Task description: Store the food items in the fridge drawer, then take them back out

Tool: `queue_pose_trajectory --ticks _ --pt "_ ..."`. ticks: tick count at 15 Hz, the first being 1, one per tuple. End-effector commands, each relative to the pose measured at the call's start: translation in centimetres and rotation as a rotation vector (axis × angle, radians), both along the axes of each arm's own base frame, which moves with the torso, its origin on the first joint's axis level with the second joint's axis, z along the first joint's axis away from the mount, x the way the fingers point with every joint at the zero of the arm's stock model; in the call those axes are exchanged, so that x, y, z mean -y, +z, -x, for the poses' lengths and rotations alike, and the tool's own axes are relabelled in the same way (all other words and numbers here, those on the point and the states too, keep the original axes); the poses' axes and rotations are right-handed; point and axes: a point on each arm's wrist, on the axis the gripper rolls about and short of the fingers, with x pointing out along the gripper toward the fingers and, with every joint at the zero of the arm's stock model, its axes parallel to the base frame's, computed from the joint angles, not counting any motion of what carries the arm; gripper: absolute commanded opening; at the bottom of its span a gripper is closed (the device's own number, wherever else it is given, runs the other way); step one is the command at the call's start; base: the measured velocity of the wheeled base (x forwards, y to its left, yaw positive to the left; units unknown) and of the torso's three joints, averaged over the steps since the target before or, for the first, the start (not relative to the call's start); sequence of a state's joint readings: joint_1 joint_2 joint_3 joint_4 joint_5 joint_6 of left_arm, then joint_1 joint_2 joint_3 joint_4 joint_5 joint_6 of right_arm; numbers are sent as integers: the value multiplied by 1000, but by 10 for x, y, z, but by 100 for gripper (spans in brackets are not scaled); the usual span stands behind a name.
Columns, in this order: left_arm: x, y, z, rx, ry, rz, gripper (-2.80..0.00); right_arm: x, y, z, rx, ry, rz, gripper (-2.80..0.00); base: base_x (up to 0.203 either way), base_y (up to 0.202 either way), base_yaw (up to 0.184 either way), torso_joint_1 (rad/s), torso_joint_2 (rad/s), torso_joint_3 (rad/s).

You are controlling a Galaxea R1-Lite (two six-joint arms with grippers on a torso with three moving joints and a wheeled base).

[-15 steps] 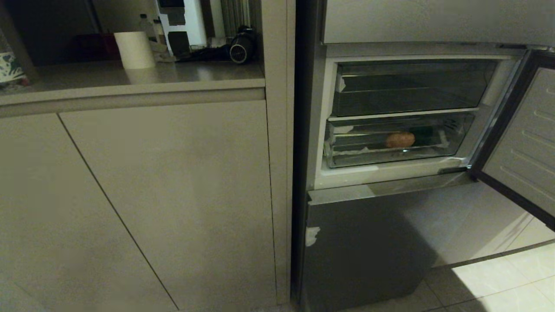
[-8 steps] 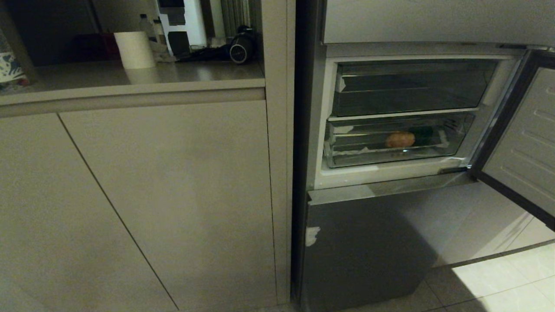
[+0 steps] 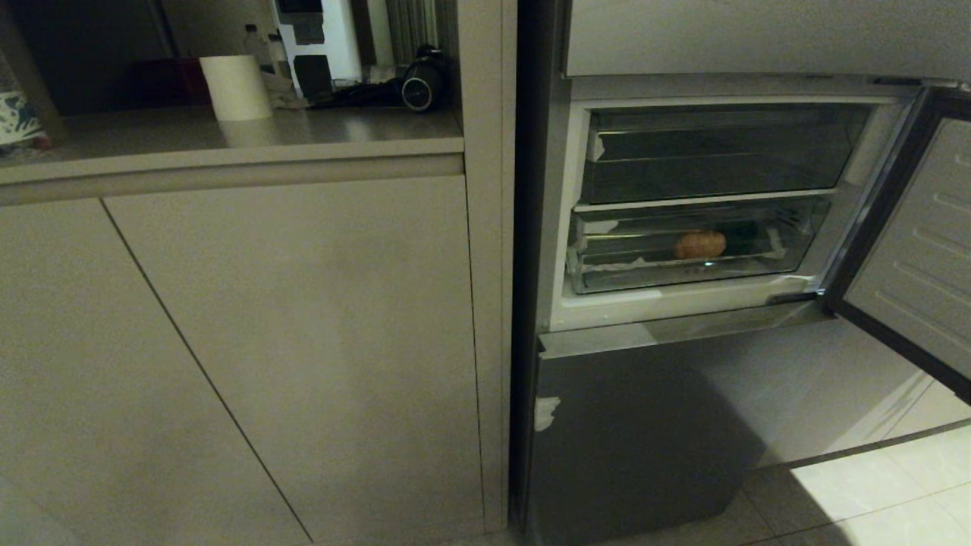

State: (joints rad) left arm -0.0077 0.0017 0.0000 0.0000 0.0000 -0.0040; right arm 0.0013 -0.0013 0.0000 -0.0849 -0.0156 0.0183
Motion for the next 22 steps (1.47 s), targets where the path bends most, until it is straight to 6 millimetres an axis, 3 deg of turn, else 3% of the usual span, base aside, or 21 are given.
queue_pose_trajectory --ticks 1,22 --pt "0 0 0 -1 0 1 -280 0 -8 -2 -29 0 0 -280 0 0 0 0 0 0" --pt "0 0 0 -1 0 1 -280 0 -8 -2 -29 0 0 -280 0 0 0 0 0 0"
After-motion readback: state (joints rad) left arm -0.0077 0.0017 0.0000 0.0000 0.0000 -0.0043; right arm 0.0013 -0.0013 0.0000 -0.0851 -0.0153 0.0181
